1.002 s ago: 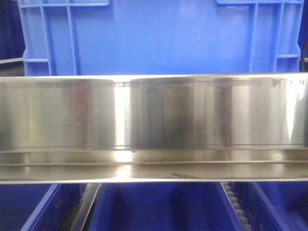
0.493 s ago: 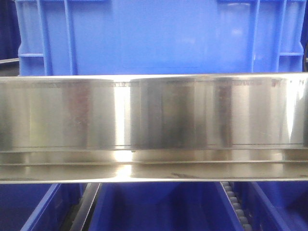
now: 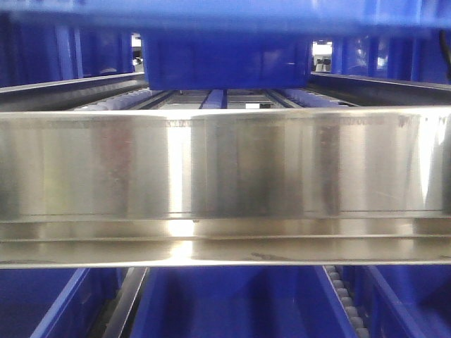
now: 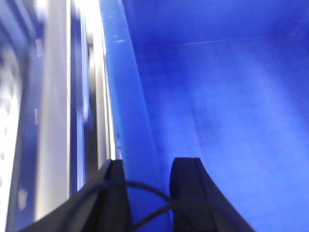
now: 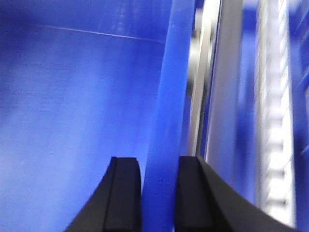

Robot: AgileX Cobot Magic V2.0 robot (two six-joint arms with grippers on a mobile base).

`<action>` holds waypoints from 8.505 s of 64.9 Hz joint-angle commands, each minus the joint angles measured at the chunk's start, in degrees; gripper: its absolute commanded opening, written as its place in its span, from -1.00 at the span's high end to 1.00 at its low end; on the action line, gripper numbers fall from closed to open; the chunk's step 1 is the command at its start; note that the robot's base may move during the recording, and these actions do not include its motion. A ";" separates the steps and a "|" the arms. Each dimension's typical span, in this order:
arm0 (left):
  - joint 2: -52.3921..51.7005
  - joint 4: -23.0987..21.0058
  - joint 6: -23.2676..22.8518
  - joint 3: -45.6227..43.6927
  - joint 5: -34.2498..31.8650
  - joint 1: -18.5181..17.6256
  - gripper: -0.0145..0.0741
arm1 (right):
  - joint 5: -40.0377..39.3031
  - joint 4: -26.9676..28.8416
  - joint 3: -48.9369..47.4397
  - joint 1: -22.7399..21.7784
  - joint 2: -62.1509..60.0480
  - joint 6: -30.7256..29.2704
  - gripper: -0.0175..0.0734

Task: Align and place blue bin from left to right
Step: 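Lift the held blue bin and pull it off the shelf toward the robot, then drive the base away from the rack while holding the bin with both grippers, then drive past the seated person, keeping the bin gripped in both grippers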

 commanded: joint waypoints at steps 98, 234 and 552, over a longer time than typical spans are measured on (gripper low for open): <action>-1.63 0.20 0.97 -3.96 -5.18 -0.02 0.92 | -3.01 -0.61 -5.95 -0.09 -2.71 -1.63 0.76; -1.59 0.51 0.97 -3.96 -5.18 0.08 0.92 | -4.46 -0.61 -5.95 -0.09 -1.64 -1.63 0.76; -1.59 0.51 0.97 -3.96 -5.18 0.08 0.92 | -4.56 -0.61 -5.95 -0.09 -1.65 -1.63 0.76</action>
